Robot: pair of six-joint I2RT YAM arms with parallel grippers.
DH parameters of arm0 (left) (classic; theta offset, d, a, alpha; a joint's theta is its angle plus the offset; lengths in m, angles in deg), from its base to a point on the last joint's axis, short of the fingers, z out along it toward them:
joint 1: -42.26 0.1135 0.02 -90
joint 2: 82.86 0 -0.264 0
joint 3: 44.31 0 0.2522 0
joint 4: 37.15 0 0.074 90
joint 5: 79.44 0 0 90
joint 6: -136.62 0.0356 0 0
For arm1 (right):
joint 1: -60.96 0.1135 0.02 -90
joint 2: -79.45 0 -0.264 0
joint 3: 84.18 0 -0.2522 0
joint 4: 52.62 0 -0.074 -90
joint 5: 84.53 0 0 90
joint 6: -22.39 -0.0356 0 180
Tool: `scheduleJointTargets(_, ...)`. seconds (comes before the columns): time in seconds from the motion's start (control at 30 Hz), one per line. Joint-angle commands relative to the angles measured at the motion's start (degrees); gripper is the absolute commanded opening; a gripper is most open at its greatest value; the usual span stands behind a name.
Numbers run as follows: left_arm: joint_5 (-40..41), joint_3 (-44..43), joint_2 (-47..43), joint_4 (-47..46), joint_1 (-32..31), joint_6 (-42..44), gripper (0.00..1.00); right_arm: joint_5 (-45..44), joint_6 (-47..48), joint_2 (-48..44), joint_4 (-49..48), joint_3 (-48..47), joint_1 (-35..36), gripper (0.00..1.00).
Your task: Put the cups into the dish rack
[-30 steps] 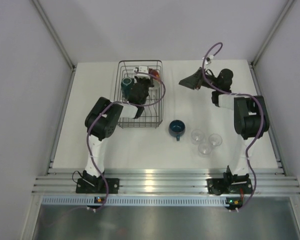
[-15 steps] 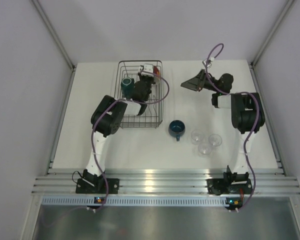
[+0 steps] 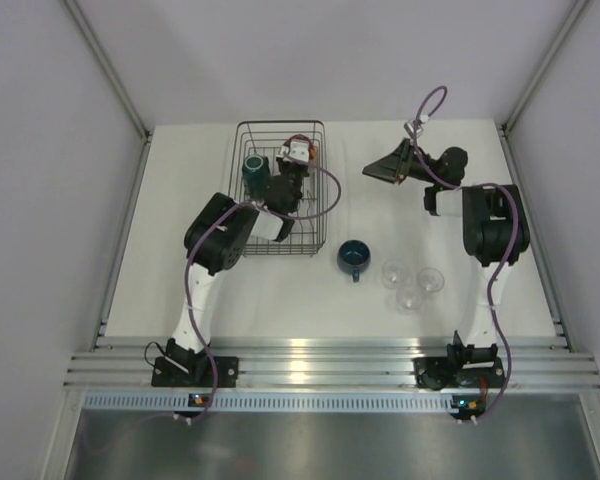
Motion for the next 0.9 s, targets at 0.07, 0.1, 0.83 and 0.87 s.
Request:
scheduleJointTargets(0.07, 1.4, 3.9, 0.6, -19.3, -2.0, 1.2, 0.00, 0.6, 0.4, -4.3, -24.3, -0.8, -0.8, 0.38)
scheduleJointTargets(0.1, 1.6, 4.5, 0.6, -19.3, -2.1, 1.5, 0.00, 0.6, 0.4, -4.5, -24.3, -0.8, -0.8, 0.38)
scheduleJointTargets(0.83, 7.4, 11.2, 2.0, -19.3, -4.1, 2.6, 0.00, 0.2, 1.1, -9.4, -24.4, 2.0, -0.7, 0.38)
scheduleJointTargets(0.87, 7.5, 11.4, 1.9, -19.3, -4.2, 2.6, 0.00, 0.2, 1.1, -9.5, -24.4, 2.1, -0.8, 0.38)
